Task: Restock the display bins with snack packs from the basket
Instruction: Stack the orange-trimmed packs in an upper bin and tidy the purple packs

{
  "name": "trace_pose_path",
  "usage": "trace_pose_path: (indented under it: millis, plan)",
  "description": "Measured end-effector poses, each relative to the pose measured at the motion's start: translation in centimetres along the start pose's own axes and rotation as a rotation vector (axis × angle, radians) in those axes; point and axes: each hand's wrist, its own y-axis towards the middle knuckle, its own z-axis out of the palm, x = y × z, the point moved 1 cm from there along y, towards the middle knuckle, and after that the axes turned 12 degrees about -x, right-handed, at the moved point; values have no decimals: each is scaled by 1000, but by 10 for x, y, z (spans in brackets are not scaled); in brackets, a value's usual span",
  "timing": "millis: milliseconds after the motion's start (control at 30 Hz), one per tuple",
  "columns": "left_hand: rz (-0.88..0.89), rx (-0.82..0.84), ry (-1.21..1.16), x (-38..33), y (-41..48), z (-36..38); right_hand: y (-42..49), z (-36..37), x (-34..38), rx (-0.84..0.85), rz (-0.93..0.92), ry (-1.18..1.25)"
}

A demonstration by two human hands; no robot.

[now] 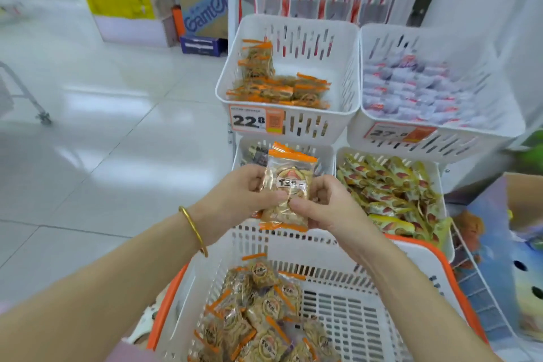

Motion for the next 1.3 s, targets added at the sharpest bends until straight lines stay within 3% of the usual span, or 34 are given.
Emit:
trace_pose_path:
  millis: [100,300,367,467,567,700,1067,1300]
  plan:
    - [70,-23,-25,-13,12,-9,17,-14,34,72,29,86]
    - [379,-126,34,-57,61,-23,77,-20,125,140,-191,-123]
    - [455,-222,76,-73,88,-28,106,-19,150,32,-275,-116]
    - [633,-432,429,-87,124,-37,163,-20,179,-265,-484,-109]
    - [734,-472,748,-77,150,-42,232,-9,181,-469,-628,-382]
    - [783,-469,902,-59,169,-38,297,13,148,-525,-612,-748]
    - [802,-486,937,-42,175,-34,318,19,137,-229,-565,-1068]
    - [793,-467,931,-43,173,-34,301,30,141,-96,-536,-1150]
